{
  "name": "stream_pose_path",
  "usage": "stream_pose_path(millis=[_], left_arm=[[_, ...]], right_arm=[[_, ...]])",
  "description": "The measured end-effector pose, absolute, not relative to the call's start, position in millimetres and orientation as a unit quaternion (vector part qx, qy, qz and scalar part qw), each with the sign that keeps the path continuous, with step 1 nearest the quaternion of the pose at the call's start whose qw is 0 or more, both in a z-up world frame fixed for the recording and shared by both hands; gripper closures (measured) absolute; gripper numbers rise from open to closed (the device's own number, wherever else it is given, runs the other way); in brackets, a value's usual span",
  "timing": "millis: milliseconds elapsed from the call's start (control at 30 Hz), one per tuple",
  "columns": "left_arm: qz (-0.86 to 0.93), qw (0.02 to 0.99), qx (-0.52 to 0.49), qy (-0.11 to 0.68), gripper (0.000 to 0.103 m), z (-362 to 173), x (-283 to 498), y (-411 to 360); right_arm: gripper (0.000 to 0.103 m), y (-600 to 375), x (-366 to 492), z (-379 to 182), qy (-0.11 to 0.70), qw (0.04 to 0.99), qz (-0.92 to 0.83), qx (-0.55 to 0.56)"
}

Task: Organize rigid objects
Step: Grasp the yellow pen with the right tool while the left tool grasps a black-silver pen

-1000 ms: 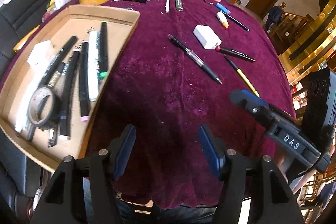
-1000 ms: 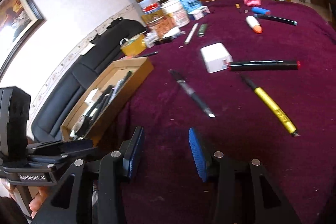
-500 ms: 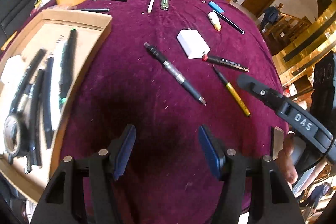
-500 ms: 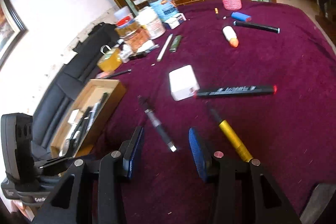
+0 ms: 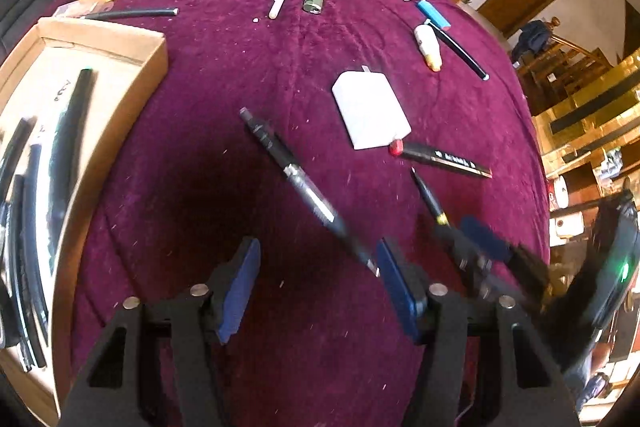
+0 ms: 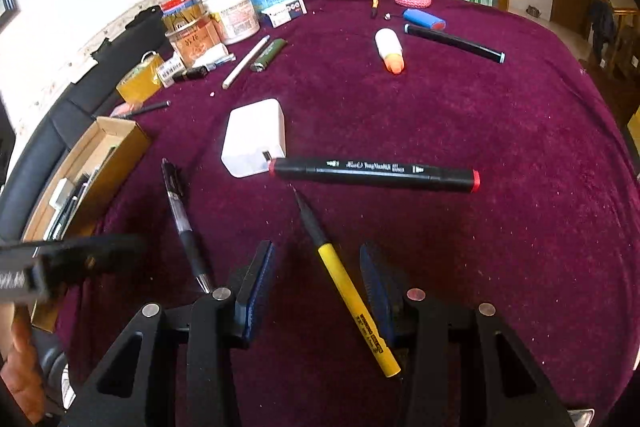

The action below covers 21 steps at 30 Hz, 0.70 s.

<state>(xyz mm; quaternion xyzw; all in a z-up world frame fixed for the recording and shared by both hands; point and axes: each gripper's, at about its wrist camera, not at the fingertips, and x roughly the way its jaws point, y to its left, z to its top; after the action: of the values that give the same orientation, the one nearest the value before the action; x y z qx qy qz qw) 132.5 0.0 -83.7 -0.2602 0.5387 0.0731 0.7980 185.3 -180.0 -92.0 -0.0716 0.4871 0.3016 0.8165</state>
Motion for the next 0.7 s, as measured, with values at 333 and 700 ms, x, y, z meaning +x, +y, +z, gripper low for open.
stream_pose_path(millis=[333, 700], left_arm=[[0.124, 0.79, -0.196, 0.568, 0.076, -103.5, 172.5, -18.9], [0.069, 0.798, -0.153, 0.579, 0.079, -100.6, 135.5, -19.2]], right_arm=[[0.09, -170.1, 175.9, -99.9, 0.487, 0.814, 0.292, -0.122], [0.091, -165.1, 168.5, -99.4, 0.496, 0.796, 0.329, -0.112]])
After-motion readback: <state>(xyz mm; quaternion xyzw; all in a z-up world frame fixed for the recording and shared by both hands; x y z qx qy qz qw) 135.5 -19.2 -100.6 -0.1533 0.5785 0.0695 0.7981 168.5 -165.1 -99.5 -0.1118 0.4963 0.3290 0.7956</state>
